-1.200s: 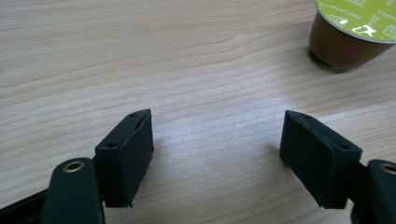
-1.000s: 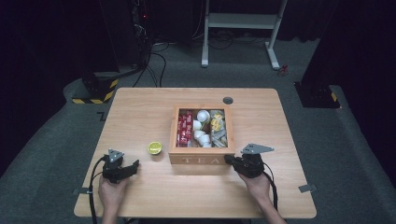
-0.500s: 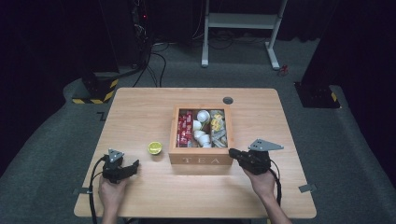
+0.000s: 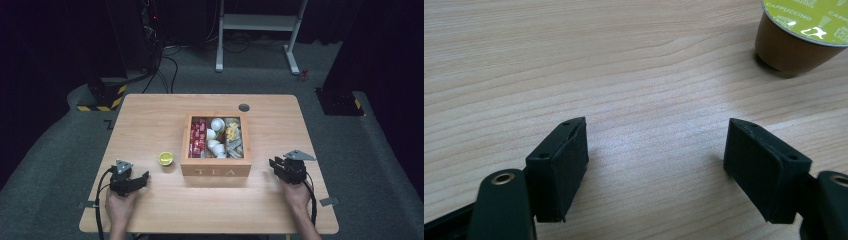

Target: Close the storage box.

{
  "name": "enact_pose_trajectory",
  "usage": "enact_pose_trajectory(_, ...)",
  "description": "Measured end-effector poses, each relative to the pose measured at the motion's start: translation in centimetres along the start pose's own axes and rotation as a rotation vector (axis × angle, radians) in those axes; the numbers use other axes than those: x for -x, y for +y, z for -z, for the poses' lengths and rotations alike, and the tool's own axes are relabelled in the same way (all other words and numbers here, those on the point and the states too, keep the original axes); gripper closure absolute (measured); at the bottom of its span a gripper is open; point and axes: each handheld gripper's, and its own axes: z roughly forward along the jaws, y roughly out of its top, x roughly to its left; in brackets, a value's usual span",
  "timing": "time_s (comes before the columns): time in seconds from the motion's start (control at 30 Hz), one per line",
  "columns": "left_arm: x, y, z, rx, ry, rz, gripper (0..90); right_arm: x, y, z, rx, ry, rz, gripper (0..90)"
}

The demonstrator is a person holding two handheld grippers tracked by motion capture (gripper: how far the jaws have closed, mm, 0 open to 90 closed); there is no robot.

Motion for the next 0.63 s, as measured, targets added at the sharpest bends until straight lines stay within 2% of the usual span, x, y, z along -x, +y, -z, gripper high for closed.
enact_pose_trajectory(0.13, 0.0, 0.0, 0.0, 0.0, 0.0, -0.001, 26.1, 0.8, -1.0, -0.8, -0.036, -0.07, 0.007, 64.9)
enact_pose_trajectory(0.2, 0.0, 0.0, 0.0, 0.0, 0.0, -0.002, 26.1, 1.0, -1.4, -1.3, -0.069, -0.103, 0.008, 59.9)
enact_pose_trajectory(0.27, 0.0, 0.0, 0.0, 0.0, 0.001, -0.003, 26.0, 1.2, -1.6, -1.4, -0.061, -0.102, 0.007, 57.3)
enact_pose_trajectory(0.3, 0.0, 0.0, 0.0, 0.0, 0.001, -0.002, 26.0, 1.5, -1.6, -1.4, -0.063, -0.095, -0.014, 53.9)
enact_pose_trajectory(0.4, 0.0, 0.0, 0.0, 0.0, 0.001, -0.002, 26.0, 1.3, -1.6, -1.4, -0.066, -0.098, -0.001, 51.9)
enact_pose_trajectory(0.43, 0.0, 0.0, 0.0, 0.0, 0.0, -0.002, 25.9, 1.4, -1.6, -1.5, -0.067, -0.098, -0.011, 48.8)
enact_pose_trajectory(0.63, 0.0, 0.0, 0.0, 0.0, 0.0, -0.002, 25.9, 1.4, -1.5, -1.5, -0.068, -0.102, -0.009, 46.3)
